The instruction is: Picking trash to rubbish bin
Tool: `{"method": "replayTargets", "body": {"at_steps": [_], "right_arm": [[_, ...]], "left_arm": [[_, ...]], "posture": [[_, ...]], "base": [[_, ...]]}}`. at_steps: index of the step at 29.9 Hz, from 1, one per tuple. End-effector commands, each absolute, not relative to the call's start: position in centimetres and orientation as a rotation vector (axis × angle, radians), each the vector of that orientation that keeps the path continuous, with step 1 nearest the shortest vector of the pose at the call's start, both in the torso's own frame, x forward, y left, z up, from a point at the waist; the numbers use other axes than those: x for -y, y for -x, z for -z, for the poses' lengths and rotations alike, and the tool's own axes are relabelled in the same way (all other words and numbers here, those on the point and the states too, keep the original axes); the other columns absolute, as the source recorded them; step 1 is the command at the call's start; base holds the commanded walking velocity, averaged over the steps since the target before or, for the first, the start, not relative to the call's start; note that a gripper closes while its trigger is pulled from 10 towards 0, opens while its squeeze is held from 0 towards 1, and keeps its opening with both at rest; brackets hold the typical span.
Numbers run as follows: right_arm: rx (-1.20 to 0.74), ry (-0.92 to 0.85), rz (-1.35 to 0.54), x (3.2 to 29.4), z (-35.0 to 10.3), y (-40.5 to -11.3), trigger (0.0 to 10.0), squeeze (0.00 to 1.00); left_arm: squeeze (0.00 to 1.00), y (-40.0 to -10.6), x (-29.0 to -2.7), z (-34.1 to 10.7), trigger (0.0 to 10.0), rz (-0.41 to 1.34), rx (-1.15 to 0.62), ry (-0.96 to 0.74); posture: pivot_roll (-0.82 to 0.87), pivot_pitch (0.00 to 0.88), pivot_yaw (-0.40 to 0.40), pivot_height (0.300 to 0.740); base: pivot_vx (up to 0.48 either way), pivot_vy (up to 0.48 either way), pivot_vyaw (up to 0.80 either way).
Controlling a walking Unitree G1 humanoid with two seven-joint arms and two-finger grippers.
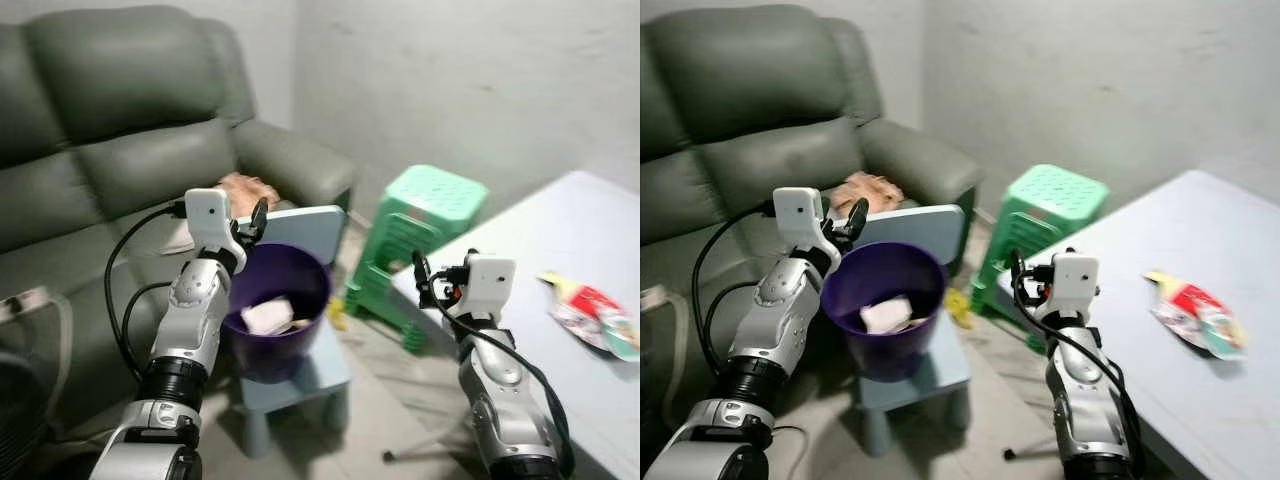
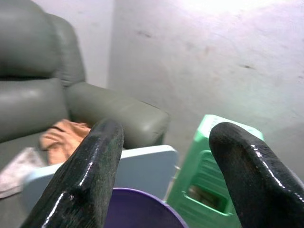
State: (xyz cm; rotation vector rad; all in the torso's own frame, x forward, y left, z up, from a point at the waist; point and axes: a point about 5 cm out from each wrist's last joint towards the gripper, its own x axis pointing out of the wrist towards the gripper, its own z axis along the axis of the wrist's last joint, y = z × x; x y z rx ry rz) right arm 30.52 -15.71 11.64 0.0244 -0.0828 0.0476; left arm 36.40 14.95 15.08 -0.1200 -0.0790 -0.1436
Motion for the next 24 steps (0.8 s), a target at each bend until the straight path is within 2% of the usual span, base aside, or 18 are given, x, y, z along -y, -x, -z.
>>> {"method": "replayTargets", "body": {"at_steps": [1, 21, 24], "right_arm": [[0.089, -0.021, -0.036, 16.08, -12.04, -30.57, 10.0, 0.00], [0.076, -0.010, -0.022, 16.19, -11.94, -30.43, 10.0, 0.00], [0.071, -0.018, -0.017, 16.20, -11.84, -30.38, 10.0, 0.00]], "left_arm": [[0.00, -36.31, -14.52, -15.38, 10.0, 0.162, 0.094, 0.119], [0.00, -35.91, -13.92, -15.18, 10.0, 0.203, 0.080, 0.110], [0.00, -35.81, -13.57, -14.88, 10.0, 0.222, 0.062, 0.114]], "posture": [[-0.03, 0.000, -0.039, 0.740], [-0.03, 0.000, -0.040, 0.740], [-0.03, 0.000, -0.039, 0.740]], "base": [[0.000, 0.000, -0.77], [0.000, 0.000, -0.77], [0.000, -0.436, -0.68]]}}
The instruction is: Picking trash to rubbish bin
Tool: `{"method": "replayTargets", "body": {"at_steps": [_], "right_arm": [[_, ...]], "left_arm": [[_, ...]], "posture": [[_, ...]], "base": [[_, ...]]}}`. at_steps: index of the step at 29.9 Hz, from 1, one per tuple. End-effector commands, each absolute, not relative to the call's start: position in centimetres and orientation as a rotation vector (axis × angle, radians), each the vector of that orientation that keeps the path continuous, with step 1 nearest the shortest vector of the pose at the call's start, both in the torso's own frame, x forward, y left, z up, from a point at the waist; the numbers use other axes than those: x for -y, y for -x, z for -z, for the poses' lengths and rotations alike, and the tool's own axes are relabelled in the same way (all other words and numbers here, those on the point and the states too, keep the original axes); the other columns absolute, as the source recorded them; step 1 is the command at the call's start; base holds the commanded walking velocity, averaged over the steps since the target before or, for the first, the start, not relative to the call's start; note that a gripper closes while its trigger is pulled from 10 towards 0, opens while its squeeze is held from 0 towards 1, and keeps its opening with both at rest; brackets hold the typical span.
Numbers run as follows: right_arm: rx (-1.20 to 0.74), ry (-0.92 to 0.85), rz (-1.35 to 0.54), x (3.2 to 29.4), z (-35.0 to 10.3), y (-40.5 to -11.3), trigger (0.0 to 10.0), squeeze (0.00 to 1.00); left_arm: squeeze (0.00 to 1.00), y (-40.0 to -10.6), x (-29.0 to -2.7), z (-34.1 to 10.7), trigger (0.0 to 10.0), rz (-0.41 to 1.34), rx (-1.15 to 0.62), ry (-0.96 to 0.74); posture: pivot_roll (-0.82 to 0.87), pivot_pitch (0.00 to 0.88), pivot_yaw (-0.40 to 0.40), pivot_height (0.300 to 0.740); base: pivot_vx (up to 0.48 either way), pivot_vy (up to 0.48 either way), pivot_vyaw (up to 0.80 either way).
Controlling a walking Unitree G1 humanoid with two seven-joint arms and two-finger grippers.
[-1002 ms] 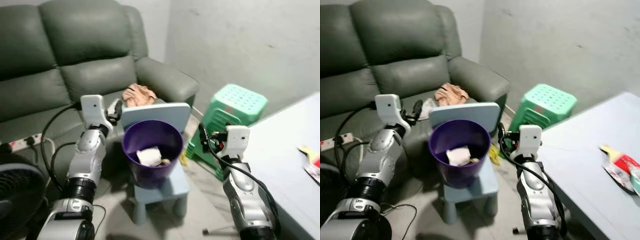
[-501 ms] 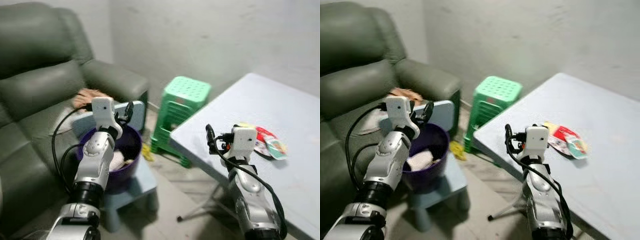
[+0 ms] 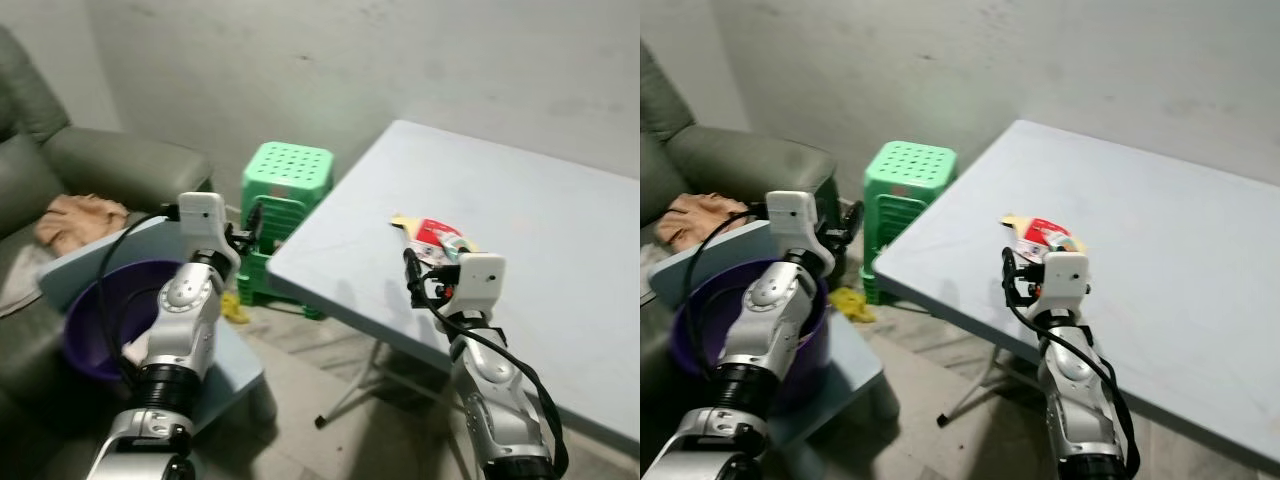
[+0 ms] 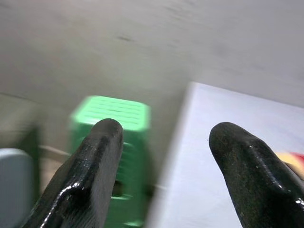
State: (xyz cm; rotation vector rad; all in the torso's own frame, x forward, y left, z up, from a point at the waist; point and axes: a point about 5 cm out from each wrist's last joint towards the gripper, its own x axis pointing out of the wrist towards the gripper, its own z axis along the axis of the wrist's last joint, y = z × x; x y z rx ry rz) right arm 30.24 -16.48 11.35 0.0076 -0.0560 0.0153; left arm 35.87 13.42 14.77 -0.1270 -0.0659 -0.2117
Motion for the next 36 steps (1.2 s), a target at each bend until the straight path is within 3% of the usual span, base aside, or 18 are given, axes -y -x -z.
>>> {"method": "replayTargets", "body": {"at_steps": [1, 17, 36], "right_arm": [[0.071, -0.022, -0.019, 16.2, -11.8, -30.4, 10.0, 0.00], [-0.018, -0.063, -0.207, 13.8, -11.1, -29.2, 10.0, 0.00], [0.013, -0.020, -0.251, 13.1, -11.5, -29.4, 10.0, 0.00]], "left_arm": [[0.00, -35.8, -13.5, -14.8, 10.0, 0.224, 0.059, 0.116], [0.00, -33.0, -9.3, -12.2, 10.0, 0.409, -0.050, -0.028], [0.00, -33.0, -9.6, -13.3, 10.0, 0.482, -0.085, 0.073]], "posture": [[-0.03, 0.000, -0.039, 0.740], [-0.03, 0.000, -0.020, 0.740], [-0.03, 0.000, -0.012, 0.740]], "base": [[0.000, -0.480, -0.51], [0.000, -0.030, 0.00], [0.000, 0.000, 0.00]]}}
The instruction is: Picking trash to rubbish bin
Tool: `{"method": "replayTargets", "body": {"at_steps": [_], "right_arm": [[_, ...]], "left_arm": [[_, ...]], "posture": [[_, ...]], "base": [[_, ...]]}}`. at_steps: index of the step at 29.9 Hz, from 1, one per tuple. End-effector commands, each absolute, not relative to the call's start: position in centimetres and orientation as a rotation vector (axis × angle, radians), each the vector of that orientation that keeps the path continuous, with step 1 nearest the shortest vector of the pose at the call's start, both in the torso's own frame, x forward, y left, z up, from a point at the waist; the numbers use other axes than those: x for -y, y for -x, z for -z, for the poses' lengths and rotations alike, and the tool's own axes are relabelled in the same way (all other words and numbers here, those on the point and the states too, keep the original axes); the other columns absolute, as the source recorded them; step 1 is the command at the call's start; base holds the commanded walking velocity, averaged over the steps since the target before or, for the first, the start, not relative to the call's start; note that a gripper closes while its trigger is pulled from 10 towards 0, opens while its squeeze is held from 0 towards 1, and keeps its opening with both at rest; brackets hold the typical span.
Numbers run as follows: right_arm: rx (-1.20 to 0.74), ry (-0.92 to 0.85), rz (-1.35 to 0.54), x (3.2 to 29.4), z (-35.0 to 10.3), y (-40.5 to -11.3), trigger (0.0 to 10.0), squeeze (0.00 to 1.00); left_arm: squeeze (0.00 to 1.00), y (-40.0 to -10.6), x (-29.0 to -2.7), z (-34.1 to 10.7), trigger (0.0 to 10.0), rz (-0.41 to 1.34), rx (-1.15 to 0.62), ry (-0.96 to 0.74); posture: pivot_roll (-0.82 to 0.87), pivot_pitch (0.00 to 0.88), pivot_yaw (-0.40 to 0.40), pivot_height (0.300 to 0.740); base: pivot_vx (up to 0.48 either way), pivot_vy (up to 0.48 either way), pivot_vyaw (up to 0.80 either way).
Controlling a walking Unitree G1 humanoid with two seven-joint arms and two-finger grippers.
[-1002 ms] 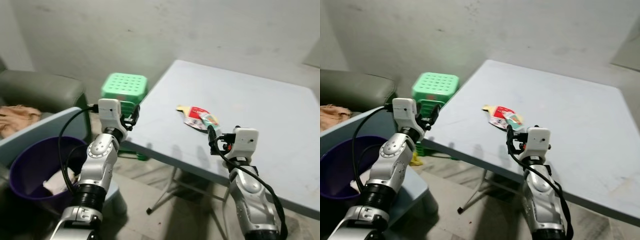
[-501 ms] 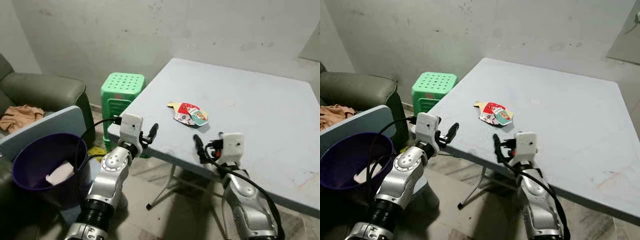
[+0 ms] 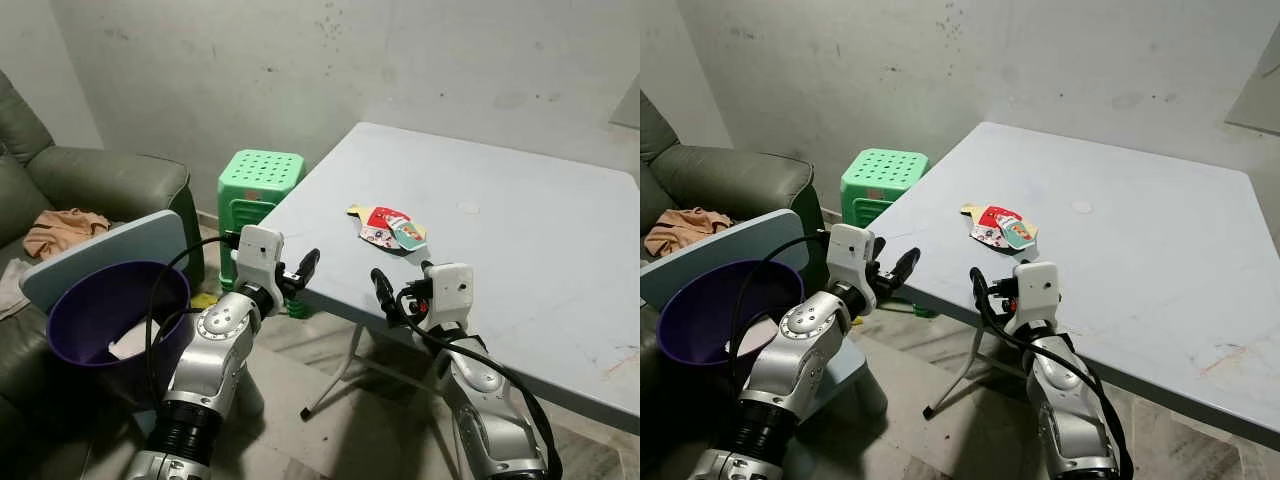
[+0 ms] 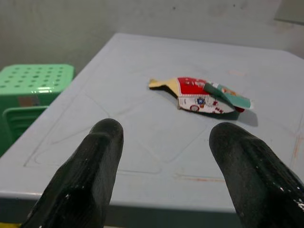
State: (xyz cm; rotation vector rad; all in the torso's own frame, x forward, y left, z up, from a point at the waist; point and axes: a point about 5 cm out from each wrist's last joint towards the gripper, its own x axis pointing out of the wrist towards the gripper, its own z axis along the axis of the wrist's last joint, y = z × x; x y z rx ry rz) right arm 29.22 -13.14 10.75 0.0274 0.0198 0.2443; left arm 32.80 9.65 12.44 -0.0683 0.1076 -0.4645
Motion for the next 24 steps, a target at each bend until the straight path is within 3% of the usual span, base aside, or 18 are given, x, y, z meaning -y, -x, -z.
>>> {"method": "replayTargets", "body": {"at_steps": [1, 6, 24], "right_arm": [[0.013, -0.019, -0.250, 13.09, -11.43, -29.33, 10.0, 0.00], [0.012, -0.024, -0.251, 12.95, -11.29, -29.10, 10.0, 0.00], [0.017, -0.019, -0.258, 12.83, -11.21, -29.01, 10.0, 0.00]], "left_arm": [[0.00, -32.96, -9.60, -13.32, 10.0, 0.488, -0.086, 0.079], [0.00, -33.03, -9.70, -13.49, 10.0, 0.495, -0.089, 0.083], [0.00, -33.32, -9.83, -13.68, 10.0, 0.499, -0.097, 0.092]], "posture": [[-0.03, 0.000, -0.011, 0.740], [-0.03, 0.000, -0.007, 0.740], [-0.03, 0.000, -0.006, 0.740]], "base": [[0.000, 0.000, 0.00], [0.000, 0.000, 0.00], [0.357, 0.000, 0.00]]}}
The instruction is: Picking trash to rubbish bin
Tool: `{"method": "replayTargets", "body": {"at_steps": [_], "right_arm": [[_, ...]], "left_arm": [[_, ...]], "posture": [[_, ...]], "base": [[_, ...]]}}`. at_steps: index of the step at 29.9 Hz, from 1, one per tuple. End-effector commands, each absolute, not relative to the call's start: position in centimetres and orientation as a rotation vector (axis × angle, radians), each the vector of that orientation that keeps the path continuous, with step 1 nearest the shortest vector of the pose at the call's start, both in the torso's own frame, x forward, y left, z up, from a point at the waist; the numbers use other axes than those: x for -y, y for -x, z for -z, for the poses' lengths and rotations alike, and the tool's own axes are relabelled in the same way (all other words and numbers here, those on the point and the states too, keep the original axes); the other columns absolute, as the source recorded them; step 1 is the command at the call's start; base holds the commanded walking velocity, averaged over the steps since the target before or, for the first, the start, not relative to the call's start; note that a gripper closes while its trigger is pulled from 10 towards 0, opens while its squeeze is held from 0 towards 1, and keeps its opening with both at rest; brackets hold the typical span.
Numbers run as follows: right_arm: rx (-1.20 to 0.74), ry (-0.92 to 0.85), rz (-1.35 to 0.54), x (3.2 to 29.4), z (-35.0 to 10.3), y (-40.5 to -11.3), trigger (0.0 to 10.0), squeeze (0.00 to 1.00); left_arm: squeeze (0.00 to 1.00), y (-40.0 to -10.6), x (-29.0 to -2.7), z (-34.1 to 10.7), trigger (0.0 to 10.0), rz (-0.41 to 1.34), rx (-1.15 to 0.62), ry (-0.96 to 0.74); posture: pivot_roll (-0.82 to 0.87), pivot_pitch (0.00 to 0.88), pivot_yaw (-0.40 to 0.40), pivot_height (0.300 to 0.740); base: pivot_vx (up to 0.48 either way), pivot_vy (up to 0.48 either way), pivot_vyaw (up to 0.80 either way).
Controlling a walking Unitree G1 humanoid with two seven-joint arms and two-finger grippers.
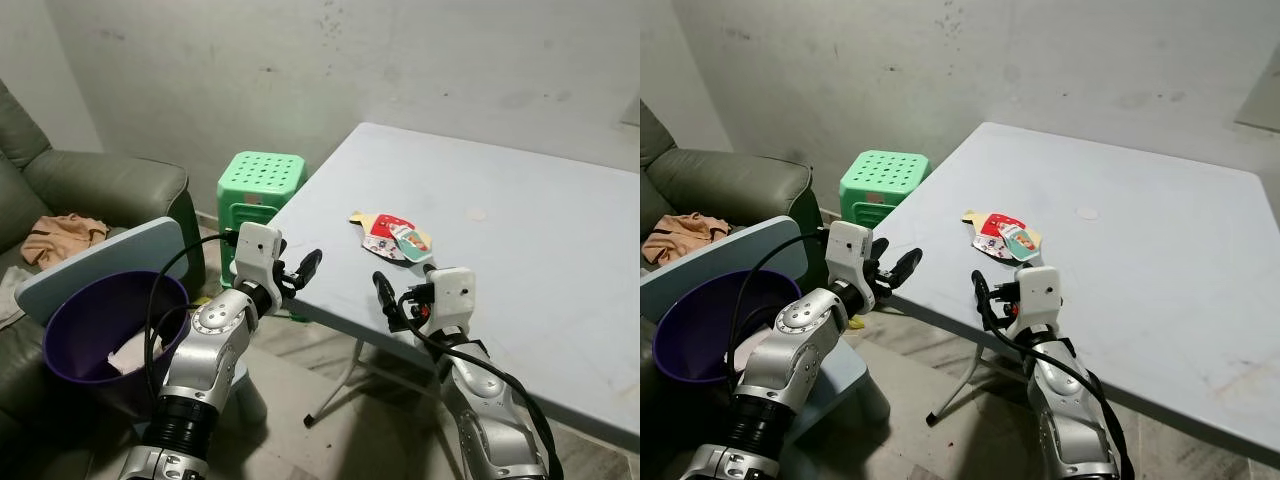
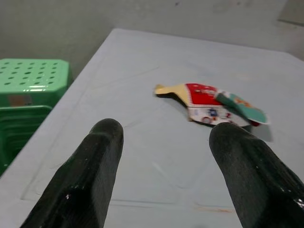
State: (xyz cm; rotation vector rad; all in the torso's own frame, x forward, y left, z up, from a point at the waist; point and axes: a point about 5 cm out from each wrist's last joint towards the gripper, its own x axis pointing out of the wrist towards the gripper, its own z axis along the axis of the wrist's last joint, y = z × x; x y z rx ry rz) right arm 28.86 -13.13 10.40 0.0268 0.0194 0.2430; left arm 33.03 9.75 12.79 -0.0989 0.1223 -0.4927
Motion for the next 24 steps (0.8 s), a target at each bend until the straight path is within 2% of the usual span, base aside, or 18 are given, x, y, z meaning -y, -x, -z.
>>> {"method": "replayTargets", "body": {"at_steps": [1, 12, 24], "right_arm": [[0.018, -0.019, -0.260, 12.81, -11.21, -28.99, 10.0, 0.00], [0.025, -0.012, -0.264, 12.77, -11.31, -29.07, 10.0, 0.00], [0.018, 0.014, -0.186, 13.54, -11.21, -29.61, 10.0, 0.00]], "left_arm": [[0.00, -33.33, -9.84, -13.69, 10.0, 0.499, -0.097, 0.091], [0.00, -33.51, -9.99, -13.82, 10.0, 0.484, -0.092, 0.076], [0.00, -33.36, -9.59, -14.30, 10.0, 0.474, -0.041, -0.011]], "posture": [[-0.03, 0.000, -0.006, 0.740], [-0.03, 0.000, -0.007, 0.740], [-0.03, 0.000, -0.008, 0.740]], "base": [[0.356, 0.000, 0.00], [0.352, 0.000, 0.00], [0.000, 0.000, 0.00]]}}
